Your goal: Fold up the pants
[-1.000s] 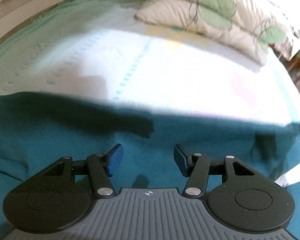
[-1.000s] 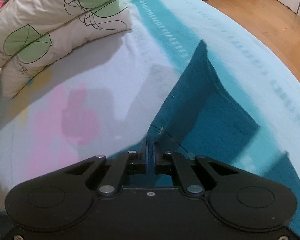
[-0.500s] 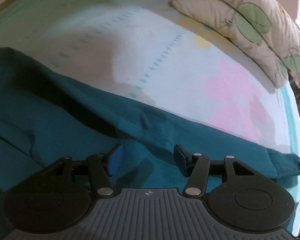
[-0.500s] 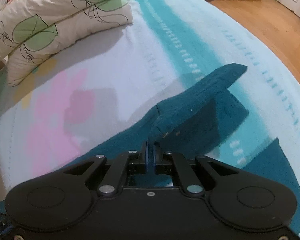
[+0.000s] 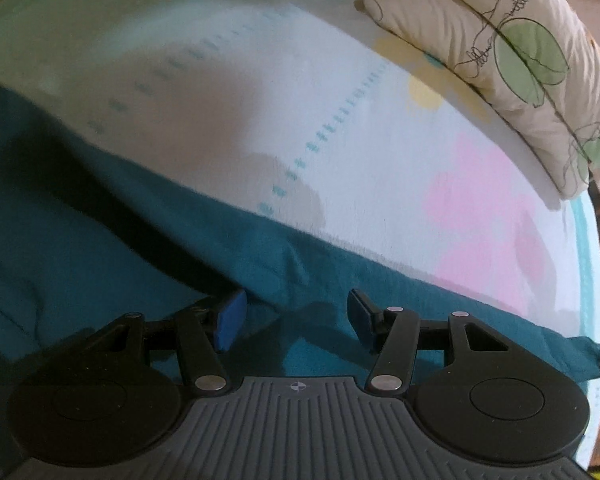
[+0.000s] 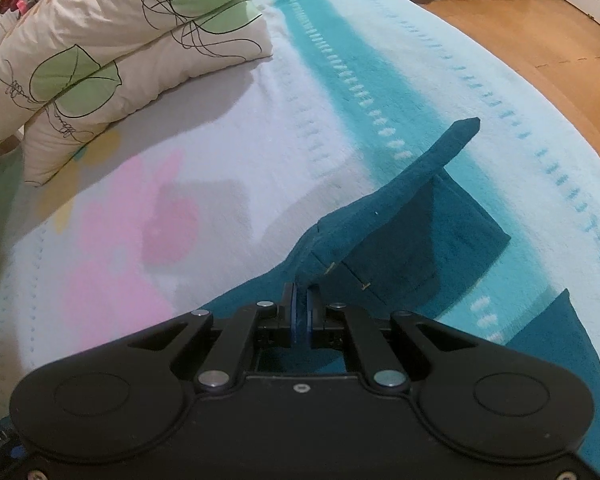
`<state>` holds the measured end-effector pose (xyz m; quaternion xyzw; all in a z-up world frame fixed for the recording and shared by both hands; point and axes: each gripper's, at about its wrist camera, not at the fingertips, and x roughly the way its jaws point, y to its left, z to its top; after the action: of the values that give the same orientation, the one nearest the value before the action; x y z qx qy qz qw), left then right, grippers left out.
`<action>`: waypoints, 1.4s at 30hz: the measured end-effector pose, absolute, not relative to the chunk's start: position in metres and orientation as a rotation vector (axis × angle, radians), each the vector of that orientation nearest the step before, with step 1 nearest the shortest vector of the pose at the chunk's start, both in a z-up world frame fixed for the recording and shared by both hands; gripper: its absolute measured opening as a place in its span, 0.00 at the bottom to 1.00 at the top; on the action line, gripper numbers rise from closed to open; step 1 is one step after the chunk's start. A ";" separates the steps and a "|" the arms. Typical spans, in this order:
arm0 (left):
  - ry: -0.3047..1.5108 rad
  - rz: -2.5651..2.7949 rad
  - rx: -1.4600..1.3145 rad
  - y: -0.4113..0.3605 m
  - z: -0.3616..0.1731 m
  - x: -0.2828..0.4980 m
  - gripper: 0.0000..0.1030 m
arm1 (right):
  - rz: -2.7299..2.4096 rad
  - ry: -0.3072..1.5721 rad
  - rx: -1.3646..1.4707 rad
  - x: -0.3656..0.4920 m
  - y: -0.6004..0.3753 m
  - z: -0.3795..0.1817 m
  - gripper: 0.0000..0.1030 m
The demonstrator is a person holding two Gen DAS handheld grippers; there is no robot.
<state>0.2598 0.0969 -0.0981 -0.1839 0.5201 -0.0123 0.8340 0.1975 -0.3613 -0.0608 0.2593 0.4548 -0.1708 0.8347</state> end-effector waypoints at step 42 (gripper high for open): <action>1.127 0.009 -0.267 0.086 -0.039 0.071 0.06 | -0.329 1.119 0.691 -0.036 -0.369 -0.085 0.10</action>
<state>0.0706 0.0858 -0.0393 -0.1261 0.5324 0.0041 0.8371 -0.0355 -0.3692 -0.0845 0.3195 0.5177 -0.1523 0.7789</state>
